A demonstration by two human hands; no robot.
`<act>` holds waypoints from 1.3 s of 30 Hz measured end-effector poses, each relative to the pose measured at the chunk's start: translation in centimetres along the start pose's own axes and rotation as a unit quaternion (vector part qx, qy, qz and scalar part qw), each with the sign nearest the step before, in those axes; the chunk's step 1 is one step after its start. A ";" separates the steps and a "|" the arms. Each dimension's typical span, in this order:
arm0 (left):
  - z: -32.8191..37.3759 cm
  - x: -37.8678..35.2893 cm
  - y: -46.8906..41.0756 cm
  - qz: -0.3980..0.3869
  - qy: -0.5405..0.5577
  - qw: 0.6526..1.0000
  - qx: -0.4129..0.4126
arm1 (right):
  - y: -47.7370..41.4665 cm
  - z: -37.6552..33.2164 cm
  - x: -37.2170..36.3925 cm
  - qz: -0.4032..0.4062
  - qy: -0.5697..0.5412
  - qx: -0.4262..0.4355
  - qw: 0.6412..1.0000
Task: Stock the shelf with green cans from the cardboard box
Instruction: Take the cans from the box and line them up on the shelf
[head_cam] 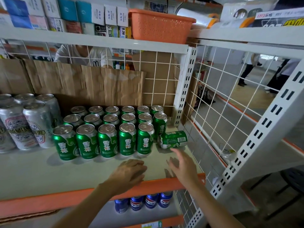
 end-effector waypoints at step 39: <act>0.4 2.8 -0.1 0.073 0.154 0.985 0.030 | -3.9 -0.7 6.0 0.043 -0.016 -0.032 0.998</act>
Point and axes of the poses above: each hand's wrist, its own y-axis away from the middle knuckle, its own x-axis out of the back of the hand, z = x × y, the point moved 9 cm from there along -y, towards the middle knuckle, and after that the axes turned 2 degrees about z, right-handed, at the moved point
